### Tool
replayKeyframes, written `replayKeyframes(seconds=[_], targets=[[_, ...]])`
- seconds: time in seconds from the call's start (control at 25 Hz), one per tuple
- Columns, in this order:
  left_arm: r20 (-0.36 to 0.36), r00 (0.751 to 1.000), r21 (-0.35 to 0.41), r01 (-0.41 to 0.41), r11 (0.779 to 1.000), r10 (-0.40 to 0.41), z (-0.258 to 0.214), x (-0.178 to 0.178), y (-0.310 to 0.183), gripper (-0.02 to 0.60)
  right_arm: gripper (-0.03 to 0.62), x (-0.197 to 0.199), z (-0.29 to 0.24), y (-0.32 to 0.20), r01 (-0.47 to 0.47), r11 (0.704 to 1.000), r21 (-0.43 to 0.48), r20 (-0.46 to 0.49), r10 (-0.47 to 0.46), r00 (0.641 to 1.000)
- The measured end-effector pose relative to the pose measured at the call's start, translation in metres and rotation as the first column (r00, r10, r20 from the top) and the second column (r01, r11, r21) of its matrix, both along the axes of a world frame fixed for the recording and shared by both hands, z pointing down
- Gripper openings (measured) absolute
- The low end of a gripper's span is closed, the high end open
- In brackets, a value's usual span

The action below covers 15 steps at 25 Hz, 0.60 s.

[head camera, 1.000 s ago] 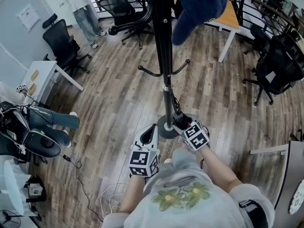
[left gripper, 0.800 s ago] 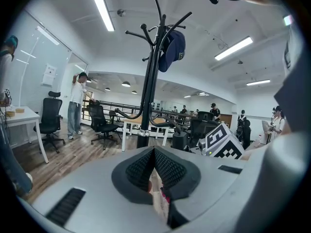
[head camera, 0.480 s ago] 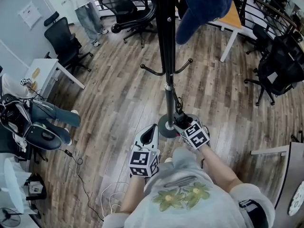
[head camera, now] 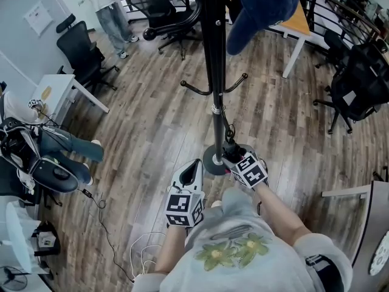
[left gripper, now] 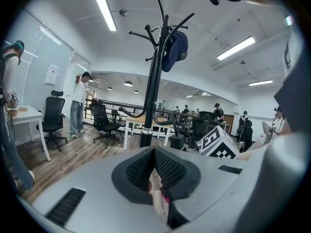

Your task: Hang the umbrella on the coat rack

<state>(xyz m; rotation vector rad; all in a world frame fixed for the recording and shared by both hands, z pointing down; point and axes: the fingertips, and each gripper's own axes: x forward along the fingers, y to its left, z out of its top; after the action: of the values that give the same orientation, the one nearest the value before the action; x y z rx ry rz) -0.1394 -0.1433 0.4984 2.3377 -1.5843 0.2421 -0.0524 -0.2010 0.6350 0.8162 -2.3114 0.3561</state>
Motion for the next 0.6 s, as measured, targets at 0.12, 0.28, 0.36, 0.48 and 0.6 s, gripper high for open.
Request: replayKeyframes(seconds=[0.12, 0.28, 0.36, 0.48, 0.6], targets=[[-0.001, 1.000, -0.003, 0.005, 1.000, -0.005, 0.0008, -0.0001, 0.0009, 0.002, 0.233, 0.0002, 0.0022, -0.0012, 0.002, 1.000, -0.006, -0.005, -0.002, 1.000], [-0.002, 1.000, -0.008, 0.011, 1.000, -0.011, 0.0030, -0.0003, 0.0016, 0.002, 0.233, -0.0003, 0.0049, -0.0039, 0.004, 1.000, -0.011, -0.005, -0.004, 1.000], [-0.002, 1.000, -0.011, 0.013, 1.000, -0.013, 0.0041, -0.0016, 0.0025, 0.002, 0.233, -0.0010, 0.0061, -0.0048, 0.003, 1.000, -0.014, -0.007, -0.003, 1.000], [-0.001, 1.000, -0.012, 0.016, 1.000, -0.016, 0.0051, -0.0025, 0.0024, 0.002, 0.233, -0.0006, 0.0077, -0.0071, 0.001, 1.000, -0.016, -0.009, -0.002, 1.000], [0.000, 1.000, -0.014, 0.017, 1.000, -0.017, 0.0055, -0.0047, 0.0012, 0.002, 0.233, -0.0017, 0.0100, -0.0100, 0.001, 1.000, -0.018, -0.014, -0.001, 1.000]])
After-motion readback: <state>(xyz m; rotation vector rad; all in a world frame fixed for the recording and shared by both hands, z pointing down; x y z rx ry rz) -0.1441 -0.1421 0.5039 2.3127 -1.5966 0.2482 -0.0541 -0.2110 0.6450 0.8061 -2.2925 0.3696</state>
